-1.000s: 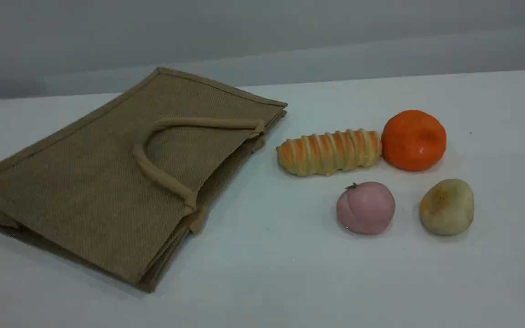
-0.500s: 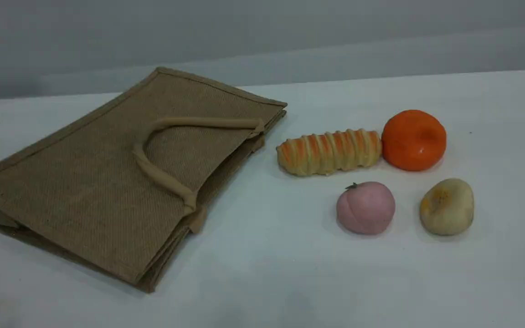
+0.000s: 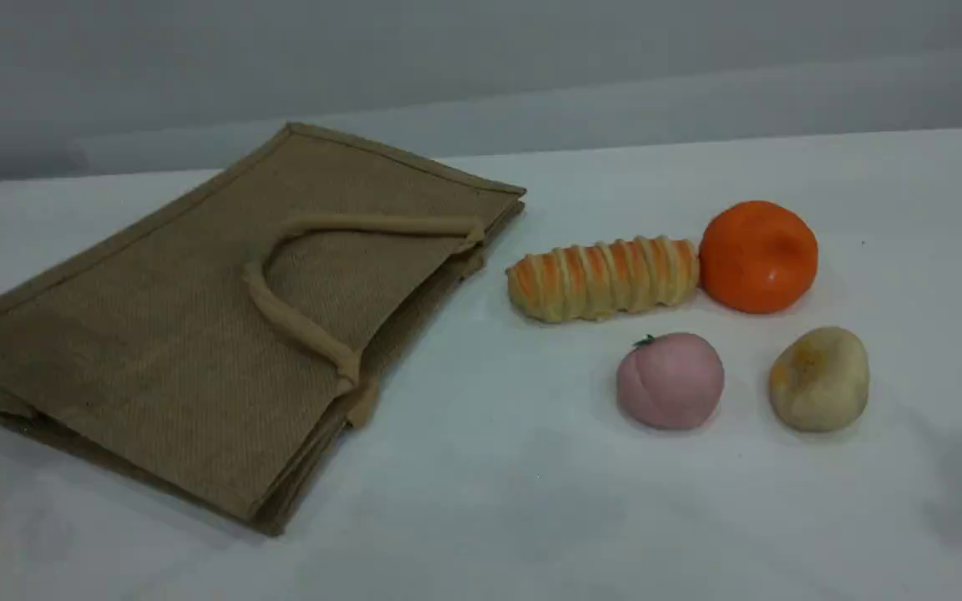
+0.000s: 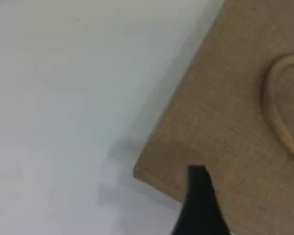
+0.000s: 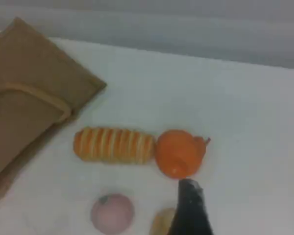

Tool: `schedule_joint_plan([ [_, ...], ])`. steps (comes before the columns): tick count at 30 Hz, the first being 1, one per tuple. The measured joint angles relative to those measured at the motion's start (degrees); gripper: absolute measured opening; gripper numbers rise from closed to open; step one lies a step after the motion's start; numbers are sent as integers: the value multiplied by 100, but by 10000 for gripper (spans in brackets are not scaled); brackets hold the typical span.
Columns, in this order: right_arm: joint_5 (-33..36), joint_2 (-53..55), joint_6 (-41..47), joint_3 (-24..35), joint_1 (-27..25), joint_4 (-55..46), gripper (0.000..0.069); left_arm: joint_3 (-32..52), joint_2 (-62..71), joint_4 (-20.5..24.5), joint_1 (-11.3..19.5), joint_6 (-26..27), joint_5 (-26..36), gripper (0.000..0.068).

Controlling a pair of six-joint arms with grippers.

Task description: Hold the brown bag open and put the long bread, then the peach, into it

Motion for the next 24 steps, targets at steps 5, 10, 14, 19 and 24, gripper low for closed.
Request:
schedule_joint_plan([
  [5,-3,391,63,-259,-5,-11,458,-270,684,-35,0,0,-89,451],
  [10,-9,737,57,-259,-5,-36,458,-602,1379,-41,0,0,-93,451],
  [14,-54,962,50,-259,-5,-36,458,-887,1926,-196,-26,17,-100,451],
  [19,-139,1088,50,-254,-5,-36,458,-1317,2584,-143,-296,25,-85,451],
  [24,-158,1088,50,-254,-5,-36,458,-1859,3277,-125,-553,27,-44,451],
])
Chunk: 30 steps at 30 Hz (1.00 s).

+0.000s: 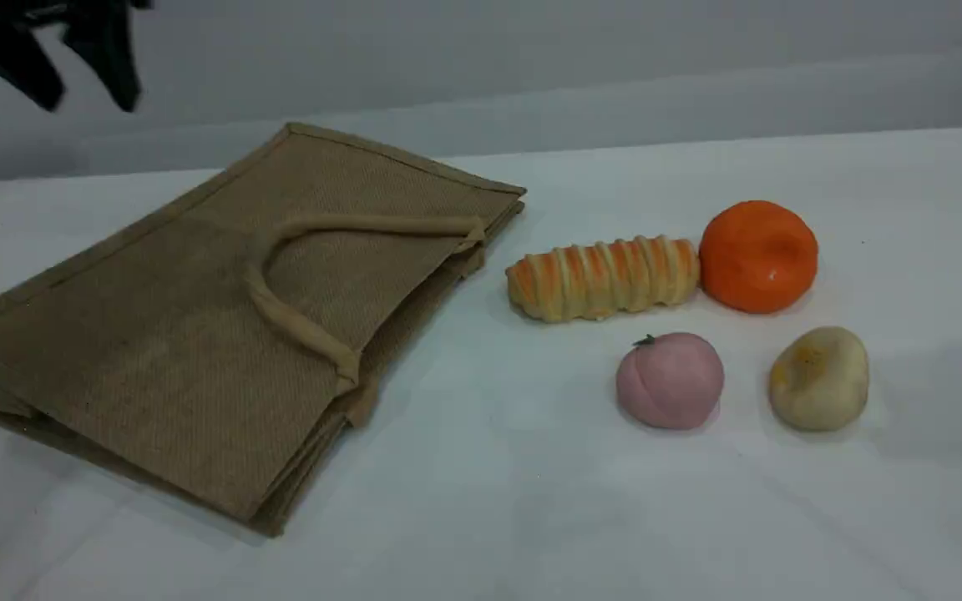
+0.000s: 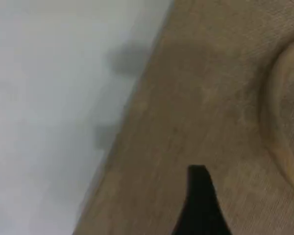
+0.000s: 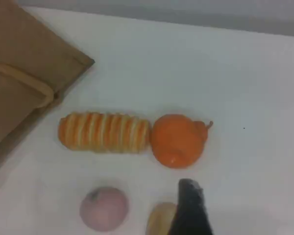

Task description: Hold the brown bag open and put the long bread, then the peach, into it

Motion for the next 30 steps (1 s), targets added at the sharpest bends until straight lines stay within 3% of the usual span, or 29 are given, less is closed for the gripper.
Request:
schedule_joint_plan([
  [10,-10,-5,13,0,0,20,458,-860,1235,12,-262,22,113,451],
  [30,-2,-5,13,0,0,44,458,-1701,2518,13,-649,160,54,451],
])
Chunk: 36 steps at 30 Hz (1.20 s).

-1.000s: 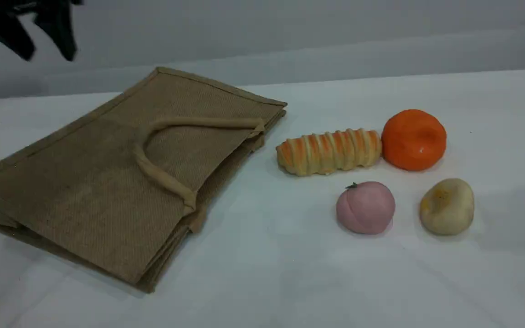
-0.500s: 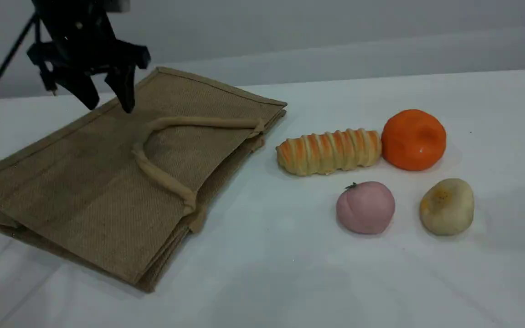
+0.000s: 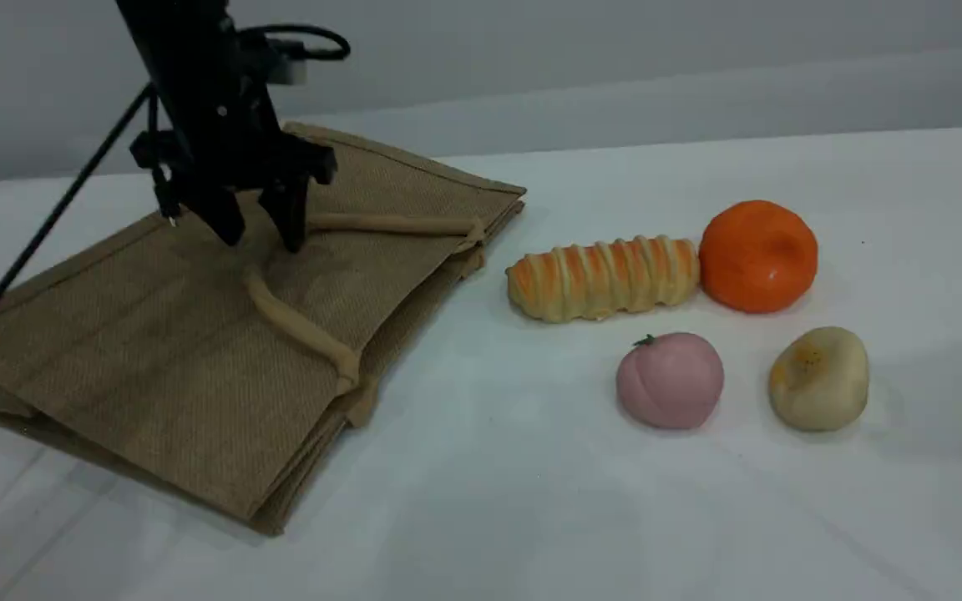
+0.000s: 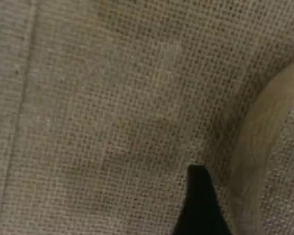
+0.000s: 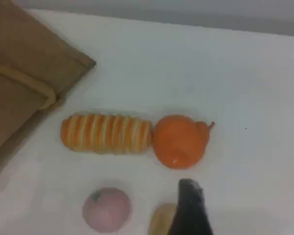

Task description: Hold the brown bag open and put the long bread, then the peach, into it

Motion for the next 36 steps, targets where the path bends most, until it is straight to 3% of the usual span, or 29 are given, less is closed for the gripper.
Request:
schedule_joint_plan([
  [13,10,0,0,0,0,-5,458,0,139,33,-5,0,-80,426],
  [18,21,0,0,0,0,-10,458,0,275,-14,-5,-6,-50,323],
  [25,40,0,0,0,0,-22,458,0,269,-16,0,29,-48,82],
  [31,40,0,0,0,0,-22,458,-253,-4,-21,0,380,436,81],
  [36,48,0,0,0,0,-22,458,-942,-362,-20,0,617,1266,81],
])
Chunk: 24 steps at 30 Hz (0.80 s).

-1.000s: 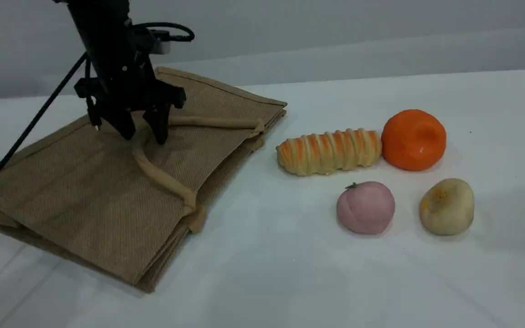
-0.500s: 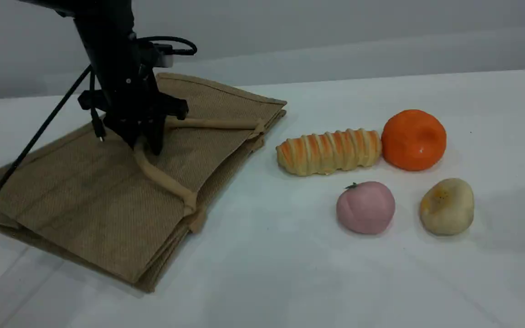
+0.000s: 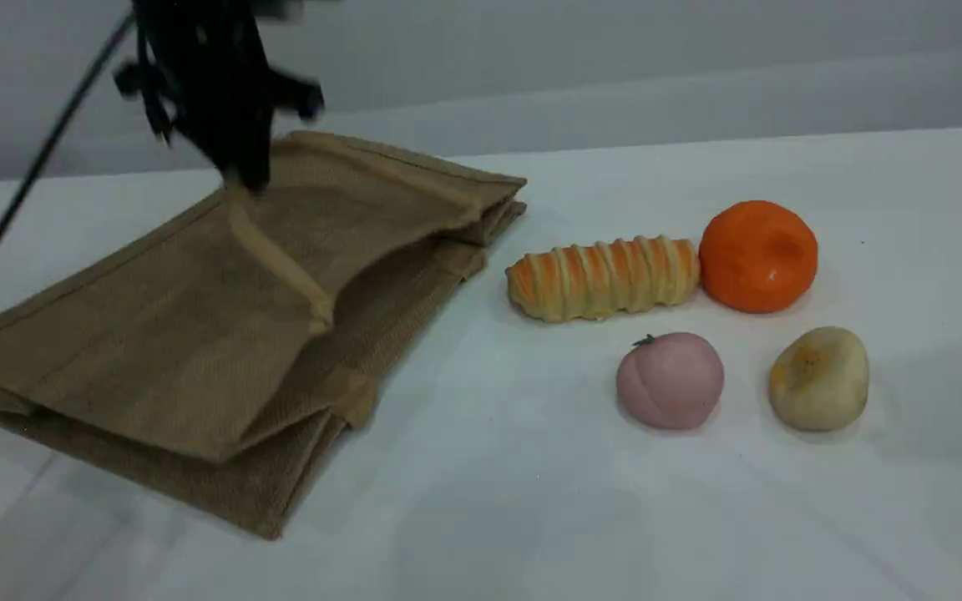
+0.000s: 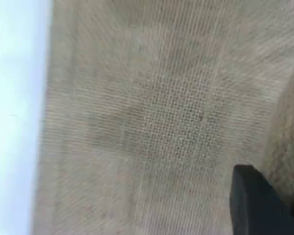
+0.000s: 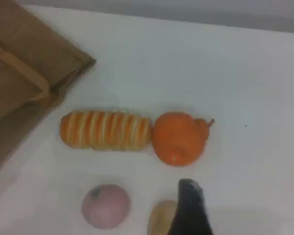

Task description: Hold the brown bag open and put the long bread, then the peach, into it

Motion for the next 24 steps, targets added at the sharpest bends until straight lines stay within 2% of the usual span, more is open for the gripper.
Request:
schedule_joint_plan([
  [4,-1,41,-21,0,0,0,458,-609,-270,0,0,118,472,81],
  [9,-7,326,-21,0,0,0,458,-1174,-542,-49,0,131,476,81],
  [14,-52,704,-21,0,0,16,458,-1188,-967,-399,0,387,461,81],
  [19,-115,1125,-330,4,0,197,458,-1188,-1390,-963,0,607,461,81],
  [24,-115,1451,-1070,4,5,839,458,-1183,-1723,-1052,0,757,456,81],
])
